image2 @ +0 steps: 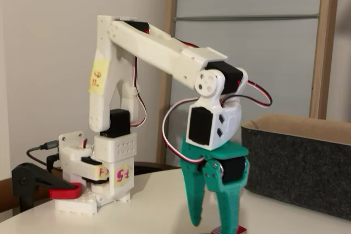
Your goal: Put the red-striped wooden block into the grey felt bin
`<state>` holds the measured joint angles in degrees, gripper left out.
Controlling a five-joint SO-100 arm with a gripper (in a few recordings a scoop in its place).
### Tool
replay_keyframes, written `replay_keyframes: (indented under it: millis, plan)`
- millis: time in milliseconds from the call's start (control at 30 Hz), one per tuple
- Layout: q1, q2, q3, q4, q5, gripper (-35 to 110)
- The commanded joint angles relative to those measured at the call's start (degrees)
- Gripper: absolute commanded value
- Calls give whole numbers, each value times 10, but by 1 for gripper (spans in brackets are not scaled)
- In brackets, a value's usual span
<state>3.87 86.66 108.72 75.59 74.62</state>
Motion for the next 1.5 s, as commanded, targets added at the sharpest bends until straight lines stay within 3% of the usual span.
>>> replay_keyframes:
  millis: [0, 1467]
  plan:
    - [11, 11, 14, -12, 9, 24]
    - [29, 7, 34, -106, 11, 23]
